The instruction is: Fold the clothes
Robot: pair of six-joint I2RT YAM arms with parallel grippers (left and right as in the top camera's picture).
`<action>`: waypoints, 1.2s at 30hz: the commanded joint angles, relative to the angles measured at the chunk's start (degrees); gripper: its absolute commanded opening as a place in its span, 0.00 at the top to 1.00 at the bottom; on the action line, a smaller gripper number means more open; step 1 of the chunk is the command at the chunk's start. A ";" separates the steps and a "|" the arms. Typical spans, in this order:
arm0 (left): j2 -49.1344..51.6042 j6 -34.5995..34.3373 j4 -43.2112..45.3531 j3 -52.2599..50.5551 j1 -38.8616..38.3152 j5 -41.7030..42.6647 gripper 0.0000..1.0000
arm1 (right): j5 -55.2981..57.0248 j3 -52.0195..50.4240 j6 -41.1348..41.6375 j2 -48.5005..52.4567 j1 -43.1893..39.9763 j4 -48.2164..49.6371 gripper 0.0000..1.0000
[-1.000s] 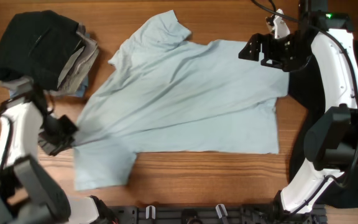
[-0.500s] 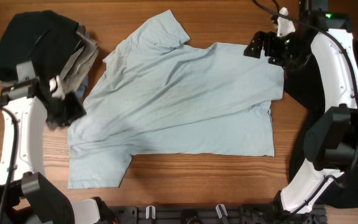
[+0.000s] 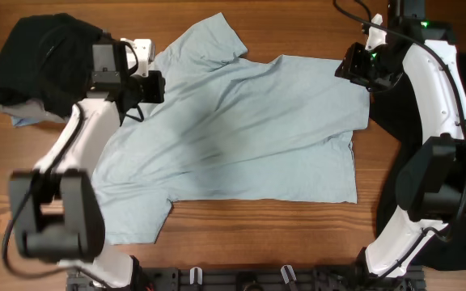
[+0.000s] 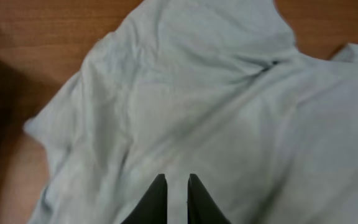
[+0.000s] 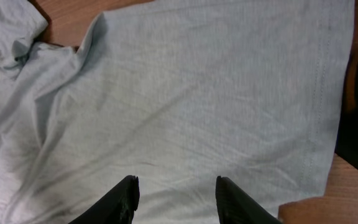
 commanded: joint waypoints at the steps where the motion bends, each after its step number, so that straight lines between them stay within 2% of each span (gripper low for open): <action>1: 7.72 -2.62 3.82 0.37 0.15 3.28 0.91 | -0.50 -0.39 0.46 -1.11 -0.02 -0.04 0.56; 3: 10.75 -2.60 4.55 0.37 -0.17 6.32 0.92 | -0.50 -0.39 0.46 -1.11 -0.02 -0.04 0.56; 7: 14.88 -2.60 3.87 0.37 -3.15 7.23 0.91 | -0.50 -0.39 0.55 -1.11 -0.02 0.17 0.55; 12: 15.65 -2.58 1.29 0.37 -9.14 7.41 0.88 | -0.50 -0.39 0.59 -1.11 -0.02 0.11 0.55; 16: 14.62 -2.36 -1.11 1.22 -12.72 3.13 0.85 | -0.50 -0.39 0.57 -1.11 -0.02 -0.04 0.55; 22: 10.49 -2.43 -9.16 6.21 -10.16 1.95 0.57 | -0.52 -0.39 0.44 -1.11 -0.02 -0.74 0.55; 24: 8.79 -2.43 -9.70 7.72 -8.39 1.97 0.54 | -0.50 -0.39 0.44 -1.11 -0.02 -0.70 0.55; 25: 8.24 -2.38 -9.20 8.13 -7.69 1.92 0.59 | -0.50 -0.37 0.42 -1.11 -0.02 -0.70 0.55; 27: 7.93 -2.38 -6.27 8.26 -6.10 1.40 0.81 | -0.52 -0.39 0.46 -1.11 -0.02 -0.70 0.55; 29: 8.92 -2.40 -3.96 8.26 -4.98 0.85 0.94 | -0.52 -0.39 0.48 -1.11 -0.02 -0.70 0.55; 36: 16.06 -2.38 1.20 8.26 -2.93 0.70 0.96 | -0.50 -0.39 0.55 -1.11 -0.02 -0.70 0.55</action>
